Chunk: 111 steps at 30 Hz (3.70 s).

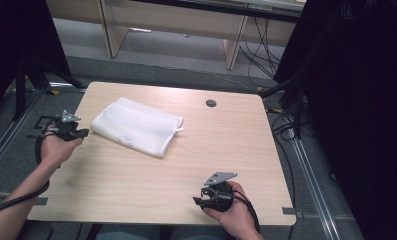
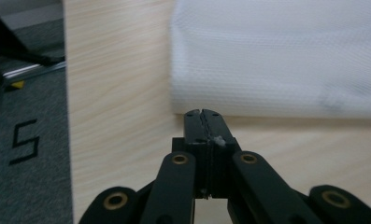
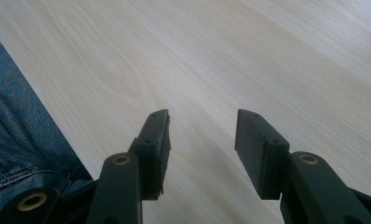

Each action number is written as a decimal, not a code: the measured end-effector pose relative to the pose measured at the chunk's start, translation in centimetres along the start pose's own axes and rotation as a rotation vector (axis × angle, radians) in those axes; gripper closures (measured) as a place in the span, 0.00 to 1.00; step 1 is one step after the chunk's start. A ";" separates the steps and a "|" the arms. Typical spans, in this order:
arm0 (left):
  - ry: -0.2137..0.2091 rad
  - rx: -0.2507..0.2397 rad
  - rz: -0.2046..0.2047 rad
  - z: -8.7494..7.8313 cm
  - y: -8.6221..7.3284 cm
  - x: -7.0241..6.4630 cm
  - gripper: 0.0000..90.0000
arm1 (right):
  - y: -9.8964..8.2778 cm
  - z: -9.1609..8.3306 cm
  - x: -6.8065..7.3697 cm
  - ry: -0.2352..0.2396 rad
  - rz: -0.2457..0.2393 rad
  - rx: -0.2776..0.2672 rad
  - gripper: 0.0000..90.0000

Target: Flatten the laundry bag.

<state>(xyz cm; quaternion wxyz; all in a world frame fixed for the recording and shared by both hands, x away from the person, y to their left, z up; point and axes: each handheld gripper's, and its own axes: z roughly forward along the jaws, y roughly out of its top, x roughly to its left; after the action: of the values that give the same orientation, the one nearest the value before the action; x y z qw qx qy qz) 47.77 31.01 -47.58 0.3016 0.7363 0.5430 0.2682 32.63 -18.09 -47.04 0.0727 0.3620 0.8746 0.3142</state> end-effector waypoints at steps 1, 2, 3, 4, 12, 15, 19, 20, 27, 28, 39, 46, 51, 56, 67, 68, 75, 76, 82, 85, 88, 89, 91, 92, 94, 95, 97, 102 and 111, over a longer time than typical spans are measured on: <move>0.014 -0.003 -0.017 0.4 0.0 0.2 0.99 | 0.0 0.1 -0.1 -0.002 0.000 -0.003 0.62; 0.031 -0.001 -0.036 0.9 0.0 0.5 0.98 | -0.1 0.2 -0.1 0.001 0.008 -0.017 0.62; 0.060 0.001 -0.066 1.7 -0.1 0.8 0.97 | -0.1 0.2 -0.1 0.000 0.009 -0.016 0.62; 0.060 0.001 -0.066 1.7 -0.1 0.8 0.97 | -0.1 0.2 -0.1 0.000 0.009 -0.016 0.62; 0.082 0.000 -0.049 3.9 -0.2 1.4 0.98 | -0.1 0.2 0.0 -0.011 -0.007 -0.030 0.61; 0.069 -0.014 -0.036 4.3 -0.1 1.3 0.98 | 0.1 -0.2 0.1 0.005 0.001 -0.012 0.61; 0.034 -0.030 0.024 4.2 0.1 0.7 0.98 | 0.1 -0.2 0.1 0.008 0.002 -0.013 0.61; 0.044 -0.036 0.035 4.2 0.2 0.5 0.98 | 0.1 -0.2 0.1 0.008 0.003 -0.012 0.61; -0.019 -0.013 0.114 4.0 -0.1 -0.8 0.99 | 0.1 -0.3 0.2 0.000 -0.004 -0.017 0.61; -0.040 -0.005 0.135 3.9 -0.2 -1.1 0.99 | 0.1 -0.3 0.1 -0.002 -0.006 -0.019 0.61; -0.001 -0.044 0.065 2.8 0.8 -0.3 0.93 | 0.1 0.1 0.2 0.009 0.013 -0.027 0.61; 0.022 -0.024 0.058 4.9 1.1 0.3 0.93 | 0.2 0.3 0.2 0.010 0.007 -0.005 0.60; -0.080 -0.073 0.108 5.6 1.9 0.3 0.91 | 0.1 0.3 0.1 0.004 0.000 -0.009 0.60; -0.170 -0.063 0.183 5.6 1.3 -0.6 0.93 | 0.1 0.2 0.1 0.010 -0.006 -0.013 0.60; -0.308 0.009 0.410 3.5 0.5 -3.9 0.92 | 0.3 0.2 0.3 0.018 0.010 -0.032 0.60; -0.304 0.006 0.408 3.1 0.7 -3.9 0.92 | 0.4 0.1 0.1 0.006 -0.007 -0.015 0.59; -0.278 -0.161 0.045 1.8 3.3 -2.4 0.70 | 1.1 -0.1 -1.0 -0.026 0.011 -0.052 0.59; -0.265 -0.154 0.037 2.1 3.6 -2.4 0.67 | 1.3 -0.1 -1.1 -0.035 0.014 -0.045 0.59; -0.248 -0.060 -0.014 5.9 4.5 -3.2 0.57 | 1.4 0.0 -0.9 -0.028 0.014 -0.027 0.59; -0.244 -0.013 -0.011 7.4 4.7 -3.3 0.55 | 1.2 -0.1 -0.9 -0.020 0.033 -0.018 0.59; -0.245 0.023 -0.007 8.8 4.9 -3.7 0.53 | 0.9 0.0 -1.1 -0.018 0.021 -0.014 0.59; -0.245 0.023 -0.007 8.8 4.9 -3.7 0.53 | 0.9 0.0 -1.1 -0.018 0.021 -0.014 0.59; -0.238 0.024 0.014 9.4 4.8 -4.1 0.53 | 0.9 -0.1 -1.1 -0.014 0.023 -0.016 0.59; -0.229 0.026 0.052 9.5 4.7 -4.3 0.58 | 1.0 -0.3 -0.8 -0.011 0.033 -0.018 0.59; -0.213 0.010 0.100 9.8 4.6 -4.8 0.62 | 0.9 -0.3 -0.8 -0.012 0.017 -0.026 0.59; -0.202 -0.006 0.119 9.8 4.5 -5.1 0.62 | 0.9 -0.3 -0.8 -0.012 0.017 -0.026 0.59; -0.194 -0.006 0.187 9.7 4.6 -5.5 0.67 | 0.9 -0.1 -0.7 -0.016 0.013 -0.039 0.59; -0.144 -0.007 0.319 9.8 4.7 -6.7 0.88 | 1.0 -0.1 -0.6 -0.009 0.008 -0.019 0.59; -0.130 -0.008 0.316 9.6 5.2 -6.8 0.95 | 0.9 -0.1 -0.5 0.002 0.015 -0.013 0.58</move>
<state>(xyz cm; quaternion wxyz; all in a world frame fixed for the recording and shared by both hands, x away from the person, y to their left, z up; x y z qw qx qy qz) 56.21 21.78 -50.63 0.2931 0.8271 0.3988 0.2663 33.54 -17.98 -46.50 0.0717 0.3676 0.8700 0.3208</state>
